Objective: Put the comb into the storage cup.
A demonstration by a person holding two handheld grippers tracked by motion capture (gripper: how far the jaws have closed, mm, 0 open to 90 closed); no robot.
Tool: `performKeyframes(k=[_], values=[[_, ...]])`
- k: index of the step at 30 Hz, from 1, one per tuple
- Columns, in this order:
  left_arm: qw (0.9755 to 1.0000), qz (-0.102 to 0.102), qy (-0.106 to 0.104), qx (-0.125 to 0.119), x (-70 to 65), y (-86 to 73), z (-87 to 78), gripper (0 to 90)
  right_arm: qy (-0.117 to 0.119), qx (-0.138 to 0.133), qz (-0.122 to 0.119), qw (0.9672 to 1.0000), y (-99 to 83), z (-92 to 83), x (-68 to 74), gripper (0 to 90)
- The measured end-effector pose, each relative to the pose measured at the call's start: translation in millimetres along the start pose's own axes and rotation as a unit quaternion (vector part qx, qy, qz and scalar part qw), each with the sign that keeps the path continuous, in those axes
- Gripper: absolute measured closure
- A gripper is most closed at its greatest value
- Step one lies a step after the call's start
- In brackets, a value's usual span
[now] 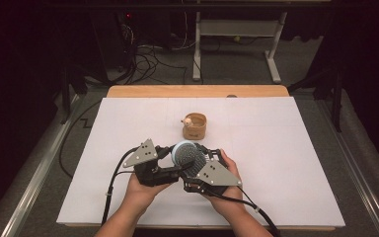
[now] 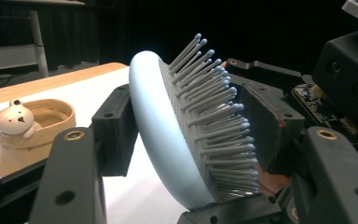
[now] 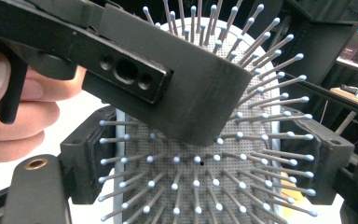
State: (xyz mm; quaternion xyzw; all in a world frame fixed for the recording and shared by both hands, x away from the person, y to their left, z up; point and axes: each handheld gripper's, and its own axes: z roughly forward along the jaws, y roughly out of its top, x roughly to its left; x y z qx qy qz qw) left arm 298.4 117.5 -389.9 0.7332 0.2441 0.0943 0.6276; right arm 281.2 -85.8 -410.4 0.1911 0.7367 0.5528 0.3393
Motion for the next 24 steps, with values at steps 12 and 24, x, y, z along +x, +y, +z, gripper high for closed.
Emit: performKeyframes(k=[12,24], values=[[1.0000,-0.004,0.003,0.002,0.4,1.6,-3.2,49.0,-0.008,0.002,-0.014,0.9999,1.2,0.6,2.9,20.5],[0.9999,-0.008,0.010,-0.001,-1.1,2.9,-4.6,53.6,-0.014,0.003,-0.019,0.9997,2.5,0.3,4.9,20.4]])
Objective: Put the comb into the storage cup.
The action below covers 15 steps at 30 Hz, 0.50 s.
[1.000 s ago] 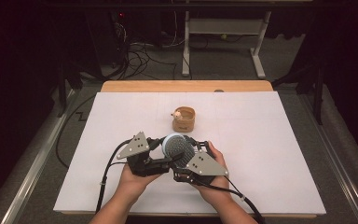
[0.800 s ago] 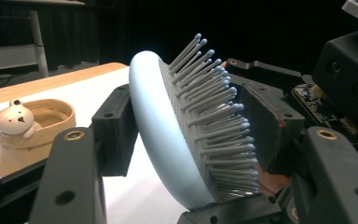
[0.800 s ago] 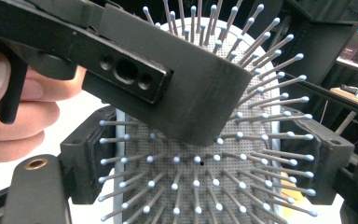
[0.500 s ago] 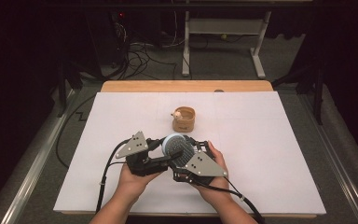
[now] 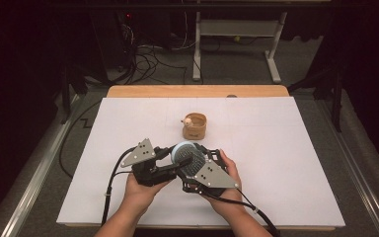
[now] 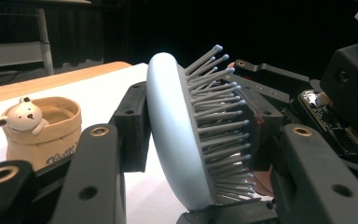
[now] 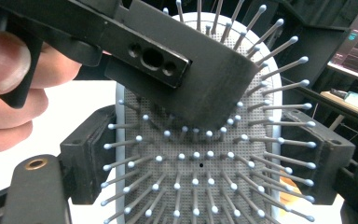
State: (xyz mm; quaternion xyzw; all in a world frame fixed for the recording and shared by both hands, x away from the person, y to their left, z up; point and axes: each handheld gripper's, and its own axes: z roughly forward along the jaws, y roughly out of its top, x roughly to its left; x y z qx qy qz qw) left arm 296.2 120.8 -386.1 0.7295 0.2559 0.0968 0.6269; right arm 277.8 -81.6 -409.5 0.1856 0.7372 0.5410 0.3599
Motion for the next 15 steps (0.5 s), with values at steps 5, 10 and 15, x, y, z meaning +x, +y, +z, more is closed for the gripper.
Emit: performKeyframes(k=[5,10,15], values=[[1.0000,-0.001,-0.001,0.001,0.4,0.1,-0.7,54.8,-0.007,-0.001,-0.004,1.0000,-0.3,0.0,2.0,20.3],[1.0000,-0.003,0.000,0.001,0.3,0.3,-0.7,55.3,-0.007,-0.001,-0.003,1.0000,-0.4,0.3,2.2,20.2],[1.0000,-0.003,0.000,0.001,-0.2,0.3,-0.5,55.6,-0.011,-0.002,-0.005,0.9999,-0.6,0.0,3.0,19.9]])
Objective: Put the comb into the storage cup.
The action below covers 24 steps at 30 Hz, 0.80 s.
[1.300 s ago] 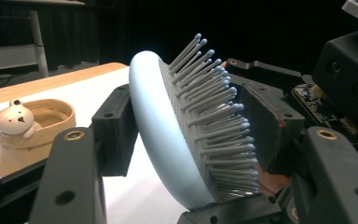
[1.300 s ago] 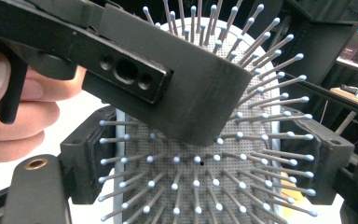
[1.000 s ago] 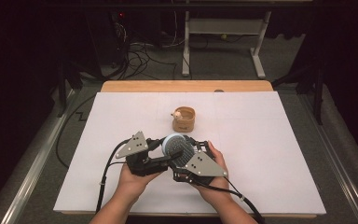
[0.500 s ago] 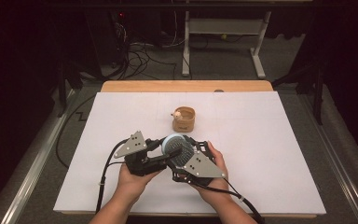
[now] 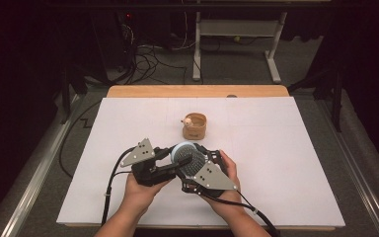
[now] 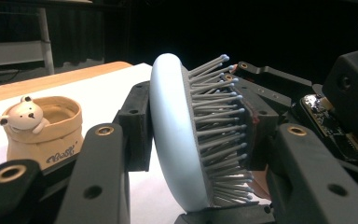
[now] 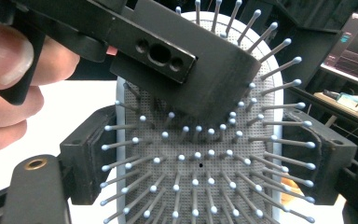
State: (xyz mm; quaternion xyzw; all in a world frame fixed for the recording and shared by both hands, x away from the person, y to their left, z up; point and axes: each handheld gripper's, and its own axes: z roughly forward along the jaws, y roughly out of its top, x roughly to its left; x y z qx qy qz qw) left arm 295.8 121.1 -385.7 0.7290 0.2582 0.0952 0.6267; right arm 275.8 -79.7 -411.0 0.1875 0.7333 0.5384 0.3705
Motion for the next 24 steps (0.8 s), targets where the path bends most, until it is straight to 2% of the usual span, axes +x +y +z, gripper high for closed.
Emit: performKeyframes(k=[7,10,15,20,24], values=[[1.0000,-0.002,-0.001,-0.001,0.1,0.2,0.0,56.1,0.012,0.007,0.014,0.9998,-0.8,0.6,-3.2,15.3],[1.0000,-0.005,-0.002,-0.007,0.0,0.0,-0.5,56.4,0.010,0.010,0.014,0.9998,-1.1,1.7,-2.5,7.0],[0.9999,-0.003,-0.004,-0.011,0.0,0.7,-1.7,56.9,0.017,0.011,0.018,0.9996,-0.9,1.0,-0.8,0.4],[0.9999,-0.003,-0.006,-0.016,0.1,2.1,-4.1,57.0,0.018,0.014,0.019,0.9996,-1.2,0.5,-1.4,0.2],[0.9997,-0.001,0.001,-0.023,0.3,3.5,-6.9,57.2,0.018,0.014,0.018,0.9996,-1.2,-0.3,-1.7,0.2]])
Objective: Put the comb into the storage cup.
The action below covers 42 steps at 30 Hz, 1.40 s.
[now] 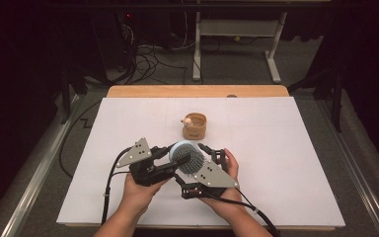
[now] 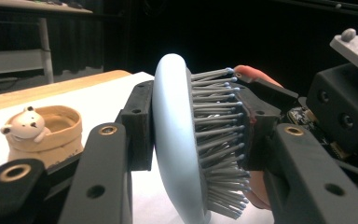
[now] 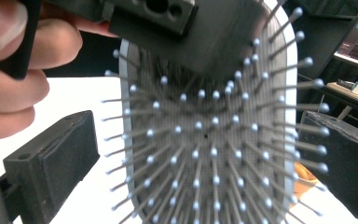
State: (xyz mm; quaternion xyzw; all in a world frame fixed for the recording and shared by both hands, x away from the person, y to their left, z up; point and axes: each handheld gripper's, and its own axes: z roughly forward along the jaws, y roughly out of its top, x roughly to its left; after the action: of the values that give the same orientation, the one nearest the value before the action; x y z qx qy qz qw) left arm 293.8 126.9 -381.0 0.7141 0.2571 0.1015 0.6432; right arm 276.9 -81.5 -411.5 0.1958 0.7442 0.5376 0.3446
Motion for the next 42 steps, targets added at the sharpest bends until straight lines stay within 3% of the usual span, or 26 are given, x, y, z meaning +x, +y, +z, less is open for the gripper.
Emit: performKeyframes(k=[18,24,34,42], values=[[0.9986,0.025,0.039,-0.027,8.7,6.0,-18.5,57.6,0.011,0.001,0.018,0.9998,-8.0,-9.5,-7.0,0.2],[0.9974,0.039,0.053,-0.029,10.3,7.1,-24.2,57.7,0.011,0.011,0.042,0.9990,-14.5,-12.3,-19.0,0.2],[0.9964,0.042,0.069,-0.027,15.2,7.6,-29.9,57.8,-0.011,0.034,0.062,0.9974,-30.4,-16.3,-41.2,0.2],[0.9948,0.046,0.086,-0.029,22.1,8.7,-38.0,58.0,-0.034,0.041,0.067,0.9963,-40.6,-30.0,-58.1,0.2]])
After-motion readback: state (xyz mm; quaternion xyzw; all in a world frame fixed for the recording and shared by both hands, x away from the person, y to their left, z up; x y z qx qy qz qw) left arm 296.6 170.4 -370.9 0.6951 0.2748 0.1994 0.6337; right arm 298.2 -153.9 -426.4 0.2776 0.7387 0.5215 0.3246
